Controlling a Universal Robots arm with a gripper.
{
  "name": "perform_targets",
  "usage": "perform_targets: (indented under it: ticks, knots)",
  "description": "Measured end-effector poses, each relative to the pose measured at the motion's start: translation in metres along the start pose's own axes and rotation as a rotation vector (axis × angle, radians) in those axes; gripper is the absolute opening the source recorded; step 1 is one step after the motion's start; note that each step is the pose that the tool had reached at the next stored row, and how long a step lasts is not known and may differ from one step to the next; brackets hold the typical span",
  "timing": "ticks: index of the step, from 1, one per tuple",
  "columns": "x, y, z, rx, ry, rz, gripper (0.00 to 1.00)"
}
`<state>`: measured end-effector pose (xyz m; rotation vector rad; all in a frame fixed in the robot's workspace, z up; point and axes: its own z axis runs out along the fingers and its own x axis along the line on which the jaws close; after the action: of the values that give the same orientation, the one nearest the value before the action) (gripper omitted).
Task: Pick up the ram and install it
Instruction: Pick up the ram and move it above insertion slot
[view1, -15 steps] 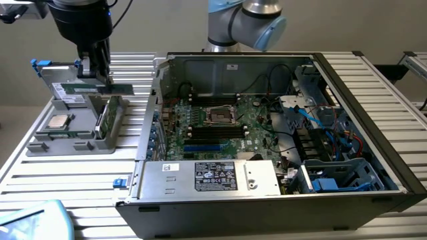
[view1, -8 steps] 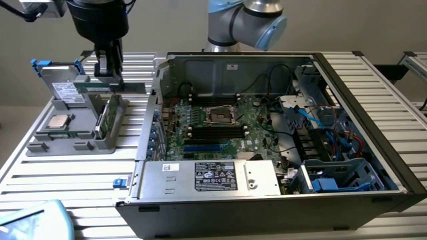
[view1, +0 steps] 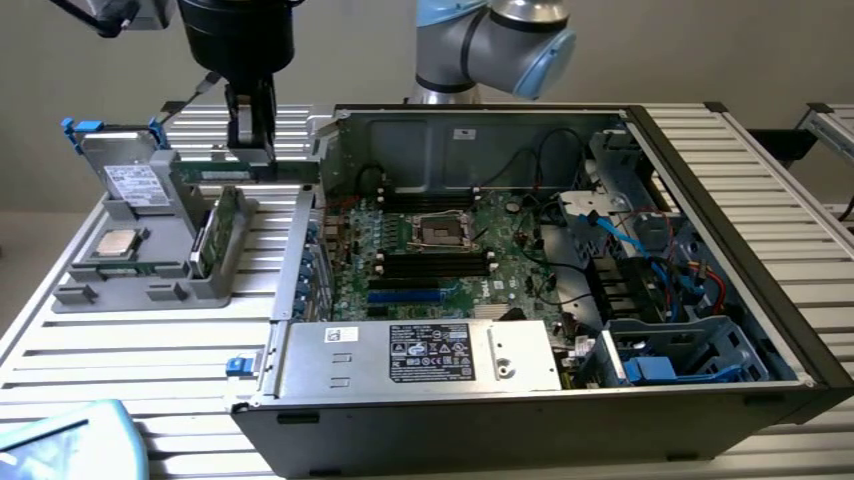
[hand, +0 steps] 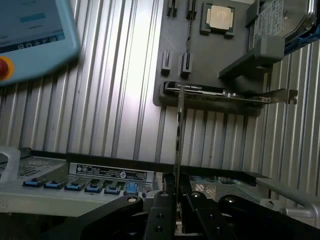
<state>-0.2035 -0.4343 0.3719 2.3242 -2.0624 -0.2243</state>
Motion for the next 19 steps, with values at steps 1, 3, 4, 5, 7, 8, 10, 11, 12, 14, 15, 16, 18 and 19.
perform_targets:
  ticks: [1,3,4,5,7,8,10,11,12,14,15,16,18,19]
  knots:
    - [0.0,-0.0036,-0.001,-0.0004,0.0002,-0.001,0.14]
    - [0.001,-0.0112,-0.0031,-0.001,0.0004,-0.004,0.14]
    - [0.002,-0.0147,-0.0041,-0.0013,0.0005,-0.005,0.14]
    - [0.002,-0.0184,-0.0051,-0.0017,0.0007,-0.007,0.14]
    - [0.003,-0.0259,-0.0072,-0.0023,0.0009,-0.009,0.14]
    - [0.003,-0.0297,-0.0082,-0.0026,0.001,-0.01,0.14]
    - [0.004,-0.0372,-0.0103,-0.0032,0.0012,-0.013,0.14]
    - [0.004,-0.041,-0.0113,-0.0035,0.0014,-0.014,0.14]
    - [0.005,-0.0447,-0.0123,-0.0039,0.0015,-0.015,0.14]
    - [0.005,-0.0522,-0.0143,-0.0049,0.0017,-0.018,0.14]
    - [0.006,-0.0559,-0.0151,-0.0053,0.0017,-0.019,0.14]
    - [0.006,-0.0596,-0.016,-0.0059,0.0019,-0.02,0.14]
    - [0.007,-0.067,-0.0178,-0.0071,0.002,-0.023,0.14]
    - [0.007,-0.0708,-0.0186,-0.0077,0.0021,-0.024,0.14]
